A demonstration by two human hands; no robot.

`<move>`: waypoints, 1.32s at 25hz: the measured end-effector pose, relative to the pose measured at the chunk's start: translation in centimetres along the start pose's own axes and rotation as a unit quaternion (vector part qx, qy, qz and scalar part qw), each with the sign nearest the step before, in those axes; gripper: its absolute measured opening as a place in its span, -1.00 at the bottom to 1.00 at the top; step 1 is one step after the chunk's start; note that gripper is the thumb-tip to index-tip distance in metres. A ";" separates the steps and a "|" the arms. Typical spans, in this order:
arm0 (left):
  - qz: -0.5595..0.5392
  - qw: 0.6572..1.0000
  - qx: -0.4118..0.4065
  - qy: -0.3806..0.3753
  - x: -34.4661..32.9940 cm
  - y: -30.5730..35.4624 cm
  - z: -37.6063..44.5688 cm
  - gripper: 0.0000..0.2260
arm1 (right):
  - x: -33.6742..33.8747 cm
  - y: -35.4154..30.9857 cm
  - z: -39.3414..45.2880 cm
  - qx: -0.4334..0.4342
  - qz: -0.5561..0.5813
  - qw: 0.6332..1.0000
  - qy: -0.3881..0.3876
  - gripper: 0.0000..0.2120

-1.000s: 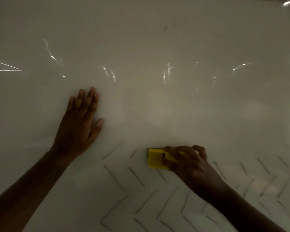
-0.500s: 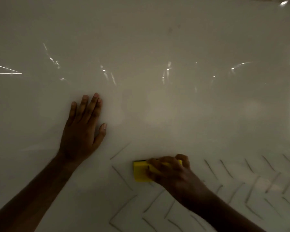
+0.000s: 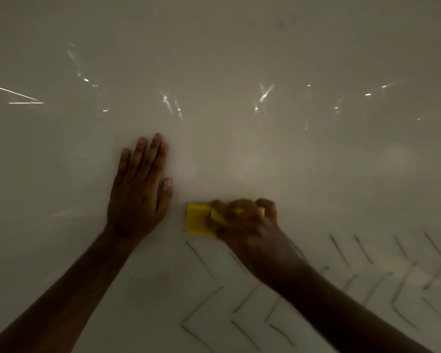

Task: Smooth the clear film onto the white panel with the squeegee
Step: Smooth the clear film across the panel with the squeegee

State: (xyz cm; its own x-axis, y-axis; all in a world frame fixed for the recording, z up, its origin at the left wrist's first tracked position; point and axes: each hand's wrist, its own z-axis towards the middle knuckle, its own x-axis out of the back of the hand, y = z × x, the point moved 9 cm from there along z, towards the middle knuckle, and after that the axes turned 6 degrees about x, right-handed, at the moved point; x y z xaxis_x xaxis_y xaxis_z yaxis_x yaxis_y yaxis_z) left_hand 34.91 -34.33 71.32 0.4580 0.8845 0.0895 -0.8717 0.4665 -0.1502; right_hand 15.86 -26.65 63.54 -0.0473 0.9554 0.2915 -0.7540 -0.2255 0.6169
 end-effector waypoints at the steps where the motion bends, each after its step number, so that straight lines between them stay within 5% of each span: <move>1: -0.001 1.000 0.002 -0.001 0.0 -0.1 -0.1 -0.43 | -0.4 -1.2 -1.4 0.024 0.006 1.000 -0.015 -0.58; 10: 0.010 1.000 -0.001 -0.002 -0.2 0.0 -0.2 -0.45 | 2.3 3.1 2.0 -0.080 -0.011 0.996 0.042 -0.63; 16: 0.000 1.000 -0.005 0.001 0.0 -0.1 -0.3 -0.45 | -1.7 -6.2 -3.2 0.070 0.038 0.996 -0.033 -0.63; 24: 0.013 1.000 0.010 0.001 -0.1 0.0 -0.6 -0.43 | 1.4 1.7 -0.6 -0.044 -0.005 0.999 0.013 -0.61; 29: 0.017 1.000 0.019 -0.010 -0.1 0.0 -1.7 -0.40 | -1.9 -6.3 -5.3 0.075 0.028 0.995 -0.061 -0.57; 33: 0.021 0.999 0.024 -0.018 -0.3 0.1 -2.2 -0.39 | 0.2 -2.1 -8.0 0.059 0.016 0.996 -0.063 -0.56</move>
State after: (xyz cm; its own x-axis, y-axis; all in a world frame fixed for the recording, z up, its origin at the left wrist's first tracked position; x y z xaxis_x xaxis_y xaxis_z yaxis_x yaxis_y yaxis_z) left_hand 35.04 -34.57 69.15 0.4143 0.9021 0.1204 -0.8979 0.4268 -0.1077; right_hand 12.18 -24.47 56.41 0.0177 0.9175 0.3974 -0.6710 -0.2837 0.6850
